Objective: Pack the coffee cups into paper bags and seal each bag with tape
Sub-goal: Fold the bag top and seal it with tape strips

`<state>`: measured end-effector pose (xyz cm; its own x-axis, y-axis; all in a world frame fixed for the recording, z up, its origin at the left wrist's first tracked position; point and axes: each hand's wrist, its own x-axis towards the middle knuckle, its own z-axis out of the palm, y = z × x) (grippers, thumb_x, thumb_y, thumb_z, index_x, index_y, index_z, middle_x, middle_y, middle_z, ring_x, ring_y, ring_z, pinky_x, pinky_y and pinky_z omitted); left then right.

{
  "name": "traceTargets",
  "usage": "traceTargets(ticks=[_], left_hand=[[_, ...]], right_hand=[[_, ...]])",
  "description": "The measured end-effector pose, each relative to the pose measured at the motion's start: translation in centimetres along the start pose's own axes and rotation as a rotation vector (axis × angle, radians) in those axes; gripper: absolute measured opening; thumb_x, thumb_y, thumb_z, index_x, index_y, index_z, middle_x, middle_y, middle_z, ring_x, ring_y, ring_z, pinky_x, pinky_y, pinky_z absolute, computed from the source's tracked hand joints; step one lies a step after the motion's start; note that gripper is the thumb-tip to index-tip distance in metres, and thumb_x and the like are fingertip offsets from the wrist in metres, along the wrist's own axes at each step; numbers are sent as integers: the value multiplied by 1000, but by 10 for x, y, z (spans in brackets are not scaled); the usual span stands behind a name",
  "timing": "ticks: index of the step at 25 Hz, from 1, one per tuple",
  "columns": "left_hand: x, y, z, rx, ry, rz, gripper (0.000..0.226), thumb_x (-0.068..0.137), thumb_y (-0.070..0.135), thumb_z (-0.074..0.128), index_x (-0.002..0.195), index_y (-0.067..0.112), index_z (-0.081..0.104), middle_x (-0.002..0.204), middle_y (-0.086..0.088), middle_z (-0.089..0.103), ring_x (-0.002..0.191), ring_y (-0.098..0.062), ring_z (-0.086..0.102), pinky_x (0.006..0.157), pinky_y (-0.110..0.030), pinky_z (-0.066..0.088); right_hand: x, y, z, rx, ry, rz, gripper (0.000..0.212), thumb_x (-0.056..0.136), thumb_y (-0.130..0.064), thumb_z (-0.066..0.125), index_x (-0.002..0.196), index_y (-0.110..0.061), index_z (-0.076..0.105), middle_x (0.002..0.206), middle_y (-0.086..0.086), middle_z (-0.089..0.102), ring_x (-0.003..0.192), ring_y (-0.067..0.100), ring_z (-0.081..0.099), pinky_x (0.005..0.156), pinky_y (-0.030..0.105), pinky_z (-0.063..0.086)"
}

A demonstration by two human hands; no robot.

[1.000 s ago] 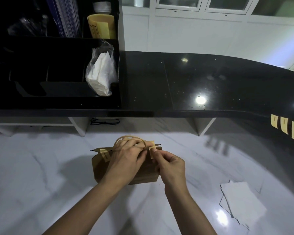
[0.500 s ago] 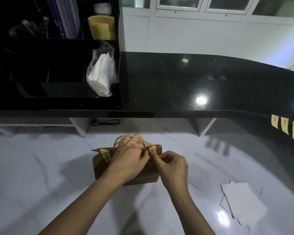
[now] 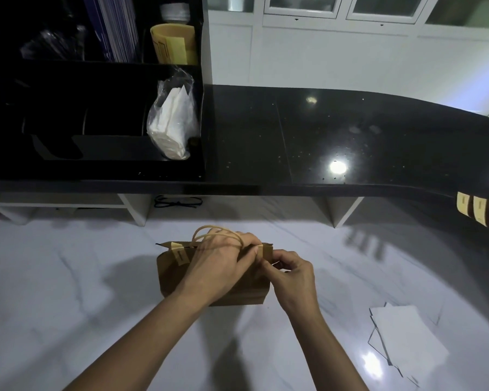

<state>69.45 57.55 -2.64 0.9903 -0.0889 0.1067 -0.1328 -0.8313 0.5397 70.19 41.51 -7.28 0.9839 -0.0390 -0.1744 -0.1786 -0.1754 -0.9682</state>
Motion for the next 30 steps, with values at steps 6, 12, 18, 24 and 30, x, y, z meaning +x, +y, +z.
traceTargets(ticks=[6, 12, 18, 24, 30], left_hand=[[-2, 4, 5, 122, 52, 43, 17, 102, 39, 47, 100, 32, 63, 92, 8, 61, 93, -13, 46, 82, -33, 41], [-5, 2, 1, 62, 55, 17, 21, 99, 42, 52, 117, 38, 63, 110, 12, 65, 107, -11, 52, 96, -31, 40], [-40, -12, -15, 14, 104, 76, 44, 99, 22, 57, 143, 22, 52, 137, 8, 55, 127, -11, 51, 108, -35, 44], [-73, -38, -38, 2, 493, 169, 15, 91, 9, 59, 101, 13, 70, 95, 4, 66, 87, -15, 60, 80, -28, 49], [-69, -94, -54, -32, 221, -153, 35, 96, 23, 60, 129, 33, 60, 121, 19, 59, 119, -5, 43, 100, -27, 40]], right_hand=[[2, 1, 0, 9, 7, 8, 13, 78, -14, 84, 74, -26, 81, 86, -3, 74, 75, 16, 67, 71, 29, 57], [2, 3, 3, 31, 17, 3, 16, 78, -11, 84, 73, -26, 81, 83, -2, 75, 78, 21, 69, 68, 26, 56], [0, 4, 4, 50, 19, -6, 9, 81, -10, 83, 79, -19, 81, 81, 3, 76, 81, 28, 71, 67, 28, 58], [-4, 2, 4, 28, 39, -24, 9, 81, -13, 84, 76, -19, 79, 78, 3, 75, 77, 25, 68, 65, 28, 55], [-5, 5, 5, 49, 45, -19, 8, 80, -13, 84, 76, -13, 78, 76, 9, 73, 69, 20, 63, 59, 22, 49]])
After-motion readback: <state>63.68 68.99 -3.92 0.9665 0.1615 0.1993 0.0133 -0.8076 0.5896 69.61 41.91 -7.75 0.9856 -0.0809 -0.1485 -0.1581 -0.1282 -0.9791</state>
